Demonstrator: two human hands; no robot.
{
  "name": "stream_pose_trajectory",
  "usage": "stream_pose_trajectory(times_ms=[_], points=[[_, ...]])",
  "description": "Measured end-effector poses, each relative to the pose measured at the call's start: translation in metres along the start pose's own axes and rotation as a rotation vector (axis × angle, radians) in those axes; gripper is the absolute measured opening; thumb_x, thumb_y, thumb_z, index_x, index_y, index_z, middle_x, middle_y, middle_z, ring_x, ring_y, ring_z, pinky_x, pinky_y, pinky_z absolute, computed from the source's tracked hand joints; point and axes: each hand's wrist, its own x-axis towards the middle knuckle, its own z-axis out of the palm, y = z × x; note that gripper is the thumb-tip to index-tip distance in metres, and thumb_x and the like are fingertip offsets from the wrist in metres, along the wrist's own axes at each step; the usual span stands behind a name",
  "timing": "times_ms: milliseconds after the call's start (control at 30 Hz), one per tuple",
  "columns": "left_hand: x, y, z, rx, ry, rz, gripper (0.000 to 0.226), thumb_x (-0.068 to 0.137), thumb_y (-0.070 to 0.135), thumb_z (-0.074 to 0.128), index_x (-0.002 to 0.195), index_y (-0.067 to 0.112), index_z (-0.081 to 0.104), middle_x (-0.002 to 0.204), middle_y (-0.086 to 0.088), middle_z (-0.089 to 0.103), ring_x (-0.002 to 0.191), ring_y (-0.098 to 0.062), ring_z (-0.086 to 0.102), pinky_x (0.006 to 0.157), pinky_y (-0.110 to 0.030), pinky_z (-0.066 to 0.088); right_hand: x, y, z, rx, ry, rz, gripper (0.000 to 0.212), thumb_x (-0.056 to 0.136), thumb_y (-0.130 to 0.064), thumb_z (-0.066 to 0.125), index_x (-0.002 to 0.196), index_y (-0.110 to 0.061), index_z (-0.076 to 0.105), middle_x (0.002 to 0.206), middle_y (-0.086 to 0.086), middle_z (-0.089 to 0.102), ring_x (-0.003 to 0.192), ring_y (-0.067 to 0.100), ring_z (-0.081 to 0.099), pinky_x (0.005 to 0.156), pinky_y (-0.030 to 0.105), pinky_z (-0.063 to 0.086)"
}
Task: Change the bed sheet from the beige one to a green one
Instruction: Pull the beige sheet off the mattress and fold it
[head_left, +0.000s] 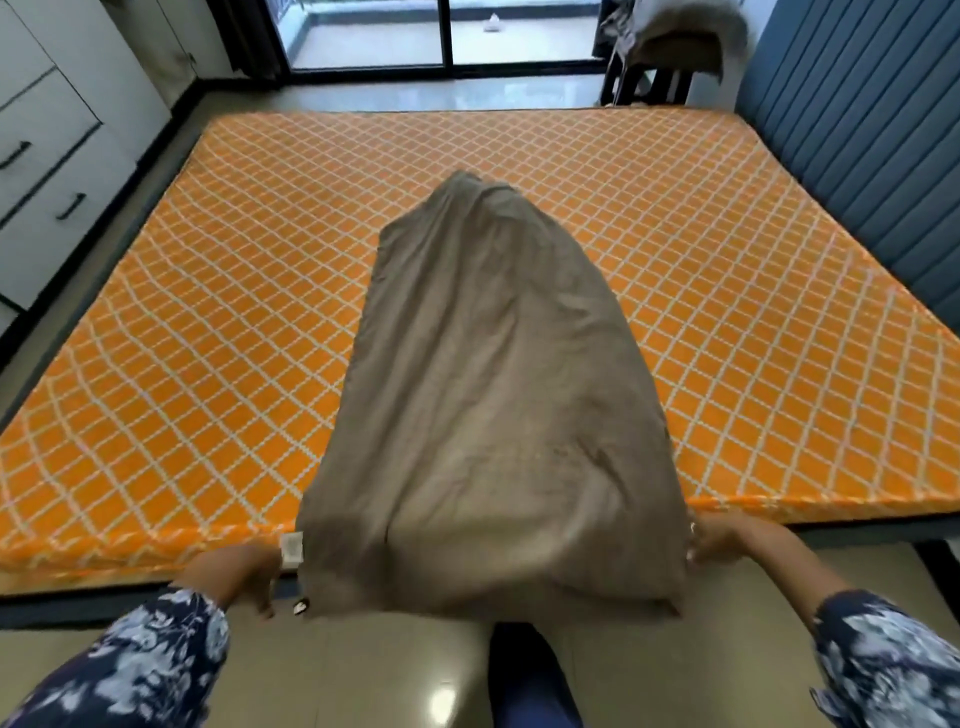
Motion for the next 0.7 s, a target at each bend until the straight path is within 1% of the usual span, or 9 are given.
stream_pose_trajectory(times_ms=[33, 67, 133, 167, 267, 400, 467, 567, 700], points=[[0.006, 0.003, -0.02, -0.006, 0.049, 0.008, 0.037, 0.09, 0.03, 0.062, 0.123, 0.013, 0.06, 0.127, -0.005, 0.06, 0.116, -0.021, 0.056, 0.095, -0.029, 0.044, 0.011, 0.0, -0.016, 0.0, 0.054, -0.012, 0.039, 0.093, -0.027, 0.053, 0.129, -0.011, 0.054, 0.125, 0.005, 0.059, 0.104, 0.019, 0.056, 0.072, 0.021, 0.043], [0.014, 0.006, -0.045, 0.006, 0.098, 0.019, 0.035, 0.093, 0.033, 0.057, 0.122, 0.014, 0.058, 0.126, -0.005, 0.059, 0.115, -0.021, 0.056, 0.092, -0.029, 0.044, 0.026, -0.003, -0.035, -0.001, 0.098, -0.026, 0.038, 0.094, -0.028, 0.05, 0.127, -0.009, 0.056, 0.125, 0.007, 0.058, 0.107, 0.023, 0.056, 0.076, 0.025, 0.043], [0.032, 0.008, -0.091, 0.006, 0.158, 0.051, 0.034, 0.096, 0.037, 0.052, 0.125, 0.018, 0.054, 0.126, -0.005, 0.056, 0.114, -0.022, 0.054, 0.088, -0.029, 0.043, 0.053, -0.013, -0.073, 0.022, 0.154, -0.07, 0.035, 0.097, -0.026, 0.046, 0.121, -0.005, 0.06, 0.111, 0.009, 0.058, 0.098, 0.025, 0.054, 0.073, 0.029, 0.04], [0.047, 0.012, -0.119, 0.002, 0.176, 0.073, 0.035, 0.097, 0.039, 0.051, 0.125, 0.018, 0.053, 0.124, -0.005, 0.056, 0.112, -0.022, 0.054, 0.086, -0.029, 0.044, 0.072, -0.019, -0.096, 0.041, 0.168, -0.09, 0.034, 0.098, -0.026, 0.046, 0.12, -0.004, 0.061, 0.111, 0.01, 0.059, 0.098, 0.025, 0.054, 0.074, 0.029, 0.04], [0.095, 0.024, -0.197, -0.029, 0.211, 0.115, 0.035, 0.096, 0.042, 0.051, 0.122, 0.018, 0.055, 0.118, -0.005, 0.06, 0.105, -0.021, 0.057, 0.084, -0.031, 0.046, 0.128, -0.036, -0.164, 0.064, 0.22, -0.137, 0.032, 0.098, -0.026, 0.047, 0.119, -0.008, 0.063, 0.123, 0.01, 0.062, 0.112, 0.027, 0.057, 0.085, 0.028, 0.042], [0.159, 0.046, -0.286, -0.232, 0.328, 0.169, 0.029, 0.098, 0.033, 0.051, 0.117, 0.014, 0.061, 0.117, -0.004, 0.062, 0.104, -0.021, 0.059, 0.083, -0.029, 0.046, 0.204, -0.054, -0.254, 0.135, 0.321, -0.153, 0.028, 0.097, -0.023, 0.048, 0.11, -0.007, 0.067, 0.116, 0.01, 0.066, 0.106, 0.027, 0.059, 0.083, 0.031, 0.044], [0.192, 0.047, -0.314, -0.381, 0.424, 0.128, 0.033, 0.097, 0.034, 0.053, 0.12, 0.013, 0.06, 0.121, -0.007, 0.062, 0.102, -0.022, 0.059, 0.084, -0.031, 0.047, 0.238, -0.055, -0.295, 0.174, 0.431, -0.146, 0.026, 0.094, -0.023, 0.05, 0.103, -0.007, 0.069, 0.111, 0.011, 0.068, 0.102, 0.029, 0.061, 0.081, 0.032, 0.045], [0.245, 0.043, -0.344, -0.597, 0.542, -0.016, 0.052, 0.094, 0.038, 0.057, 0.134, 0.007, 0.048, 0.134, -0.012, 0.053, 0.116, -0.028, 0.054, 0.091, -0.034, 0.044, 0.295, -0.047, -0.345, 0.265, 0.621, -0.089, 0.025, 0.091, -0.025, 0.053, 0.104, -0.01, 0.068, 0.112, 0.014, 0.067, 0.102, 0.031, 0.061, 0.083, 0.037, 0.05], [0.305, 0.041, -0.361, -0.91, 0.561, -0.183, 0.071, 0.092, 0.046, 0.056, 0.137, -0.005, 0.039, 0.14, -0.023, 0.044, 0.123, -0.038, 0.047, 0.096, -0.042, 0.043, 0.351, -0.035, -0.387, 0.368, 0.699, -0.02, 0.034, 0.092, -0.031, 0.054, 0.114, -0.007, 0.064, 0.12, 0.018, 0.061, 0.107, 0.035, 0.058, 0.089, 0.043, 0.049]])
